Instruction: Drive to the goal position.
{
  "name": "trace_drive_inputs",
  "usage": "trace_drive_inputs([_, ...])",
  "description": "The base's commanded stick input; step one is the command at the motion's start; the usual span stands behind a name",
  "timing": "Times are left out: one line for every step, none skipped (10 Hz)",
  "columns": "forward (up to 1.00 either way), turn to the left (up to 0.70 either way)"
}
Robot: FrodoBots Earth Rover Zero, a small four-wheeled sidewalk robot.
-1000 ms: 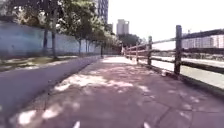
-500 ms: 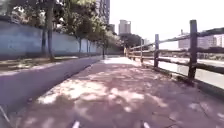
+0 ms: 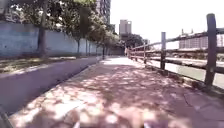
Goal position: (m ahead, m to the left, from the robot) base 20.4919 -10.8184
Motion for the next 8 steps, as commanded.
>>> trace_drive_inputs([1.00,0.00])
trace_drive_inputs([1.00,0.00])
trace_drive_inputs([1.00,0.00])
trace_drive_inputs([1.00,0.00])
trace_drive_inputs([1.00,0.00])
trace_drive_inputs([1.00,-0.40])
trace_drive_inputs([1.00,-0.40])
trace_drive_inputs([1.00,-0.30])
